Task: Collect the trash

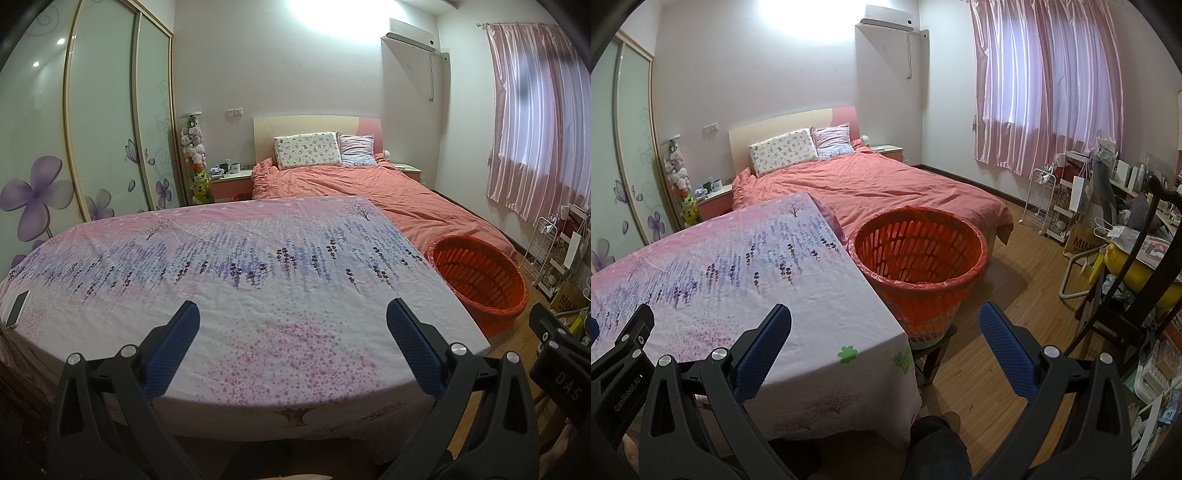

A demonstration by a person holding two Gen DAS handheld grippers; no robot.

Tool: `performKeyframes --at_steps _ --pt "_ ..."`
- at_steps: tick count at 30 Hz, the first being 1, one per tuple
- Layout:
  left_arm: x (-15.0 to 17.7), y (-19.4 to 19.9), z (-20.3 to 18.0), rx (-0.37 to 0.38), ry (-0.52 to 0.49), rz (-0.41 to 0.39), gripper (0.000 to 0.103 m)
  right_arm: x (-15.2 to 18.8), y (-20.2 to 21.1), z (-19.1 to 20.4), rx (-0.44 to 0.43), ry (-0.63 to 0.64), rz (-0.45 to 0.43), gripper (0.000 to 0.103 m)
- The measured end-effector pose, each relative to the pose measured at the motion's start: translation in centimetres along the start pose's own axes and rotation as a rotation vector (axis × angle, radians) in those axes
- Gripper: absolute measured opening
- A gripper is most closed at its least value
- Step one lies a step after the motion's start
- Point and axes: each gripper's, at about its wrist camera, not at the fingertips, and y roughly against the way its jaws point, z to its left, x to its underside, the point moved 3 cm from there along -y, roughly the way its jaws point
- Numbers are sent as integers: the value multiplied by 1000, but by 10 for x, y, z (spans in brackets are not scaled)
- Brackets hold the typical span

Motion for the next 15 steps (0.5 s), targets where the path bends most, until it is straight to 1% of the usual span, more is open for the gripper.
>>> performKeyframes --at_steps 15 --pt "1 -1 0 0 0 3 99 0 0 0 -1 0 2 101"
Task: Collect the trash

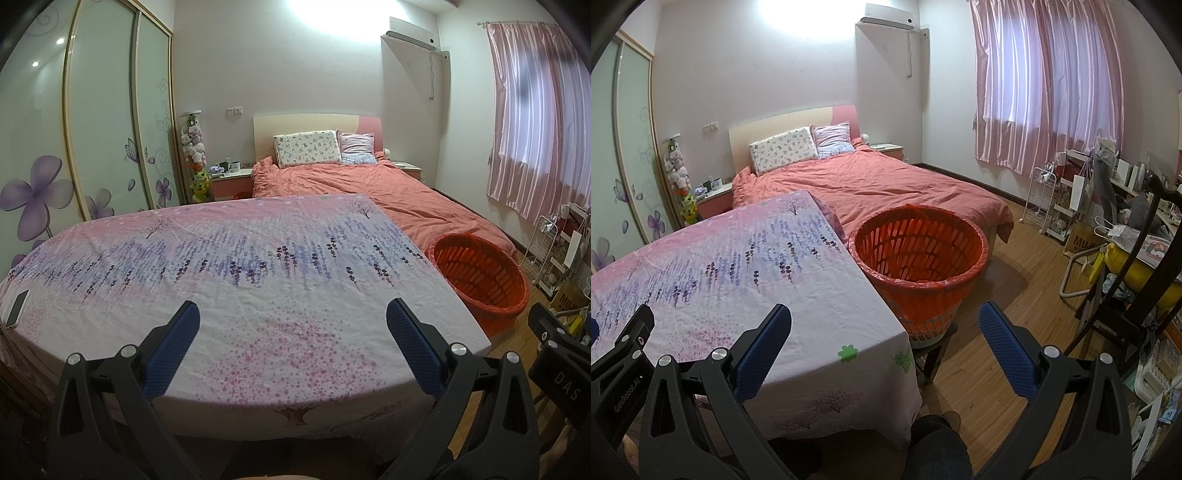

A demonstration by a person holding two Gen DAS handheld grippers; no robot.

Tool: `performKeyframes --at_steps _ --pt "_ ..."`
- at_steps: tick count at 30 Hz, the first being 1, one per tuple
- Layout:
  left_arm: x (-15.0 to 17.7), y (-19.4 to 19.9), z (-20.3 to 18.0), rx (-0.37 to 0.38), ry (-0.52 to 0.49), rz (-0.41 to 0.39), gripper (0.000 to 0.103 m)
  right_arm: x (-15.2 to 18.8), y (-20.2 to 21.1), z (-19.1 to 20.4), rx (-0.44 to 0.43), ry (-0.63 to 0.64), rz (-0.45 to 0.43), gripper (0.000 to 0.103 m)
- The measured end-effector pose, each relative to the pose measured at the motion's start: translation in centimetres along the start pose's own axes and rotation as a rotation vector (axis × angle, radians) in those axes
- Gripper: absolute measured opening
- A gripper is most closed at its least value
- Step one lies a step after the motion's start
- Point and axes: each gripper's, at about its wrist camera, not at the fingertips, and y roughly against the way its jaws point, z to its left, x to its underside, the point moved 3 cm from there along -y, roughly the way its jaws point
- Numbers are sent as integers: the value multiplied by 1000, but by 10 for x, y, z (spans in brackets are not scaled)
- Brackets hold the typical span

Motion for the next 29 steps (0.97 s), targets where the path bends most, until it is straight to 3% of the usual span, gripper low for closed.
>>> performKeyframes --at_steps 29 --pt "6 -2 1 -1 3 7 99 -2 0 -1 -1 0 3 101"
